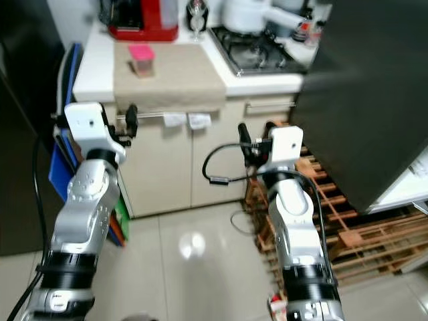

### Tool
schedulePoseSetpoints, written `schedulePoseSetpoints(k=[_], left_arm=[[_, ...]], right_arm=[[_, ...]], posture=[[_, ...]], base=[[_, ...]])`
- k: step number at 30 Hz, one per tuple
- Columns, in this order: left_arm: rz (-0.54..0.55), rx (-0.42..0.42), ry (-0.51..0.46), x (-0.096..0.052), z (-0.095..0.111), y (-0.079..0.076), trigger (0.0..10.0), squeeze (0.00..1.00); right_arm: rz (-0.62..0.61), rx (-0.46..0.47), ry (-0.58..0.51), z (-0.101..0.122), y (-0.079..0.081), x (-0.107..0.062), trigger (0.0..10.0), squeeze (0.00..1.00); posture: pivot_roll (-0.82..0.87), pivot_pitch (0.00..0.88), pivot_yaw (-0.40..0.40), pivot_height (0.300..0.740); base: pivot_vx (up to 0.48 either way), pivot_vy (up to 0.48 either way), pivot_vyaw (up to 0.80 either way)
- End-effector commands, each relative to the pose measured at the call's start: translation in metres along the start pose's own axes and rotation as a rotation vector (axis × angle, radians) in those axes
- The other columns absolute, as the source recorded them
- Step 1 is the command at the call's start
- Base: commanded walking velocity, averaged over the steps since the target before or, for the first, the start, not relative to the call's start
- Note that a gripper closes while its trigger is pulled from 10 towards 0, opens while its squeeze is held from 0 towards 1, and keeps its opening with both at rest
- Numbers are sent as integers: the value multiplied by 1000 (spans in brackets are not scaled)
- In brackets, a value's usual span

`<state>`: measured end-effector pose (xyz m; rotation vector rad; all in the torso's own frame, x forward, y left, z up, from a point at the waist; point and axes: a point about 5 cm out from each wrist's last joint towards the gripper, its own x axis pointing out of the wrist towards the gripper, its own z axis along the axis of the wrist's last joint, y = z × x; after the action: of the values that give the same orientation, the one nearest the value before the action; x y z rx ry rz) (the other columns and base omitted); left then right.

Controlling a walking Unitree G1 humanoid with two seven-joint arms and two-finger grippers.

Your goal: Restocking fridge

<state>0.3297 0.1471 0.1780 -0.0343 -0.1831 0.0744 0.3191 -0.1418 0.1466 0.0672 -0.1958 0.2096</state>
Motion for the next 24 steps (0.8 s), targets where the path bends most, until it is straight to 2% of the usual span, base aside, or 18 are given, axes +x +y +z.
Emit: schedulePoseSetpoints(k=[1, 13, 17, 24], left_arm=[[-29, 5, -2, 3, 0, -6, 10000, 0], [-91, -19, -40, 6, 9, -13, 10000, 0], [-125, -33, -49, 2, 11, -23, 10000, 0], [-147, -22, -72, 8, 18, -23, 10000, 0]], right_arm=[[14, -27, -13, 2, 3, 0, 10000, 0], [38, -3, -25, 3, 14, 6, 10000, 0], [36, 8, -48, 9, 14, 9, 10000, 0], [43, 19, -86, 15, 20, 17, 10000, 0]], posture=[[-51, 0, -30, 740], [-30, 0, -58, 740], [-36, 0, -60, 740], [-19, 0, -43, 740]], base=[[446, 0, 0], [388, -259, 0], [339, -336, 0], [337, -338, 0]])
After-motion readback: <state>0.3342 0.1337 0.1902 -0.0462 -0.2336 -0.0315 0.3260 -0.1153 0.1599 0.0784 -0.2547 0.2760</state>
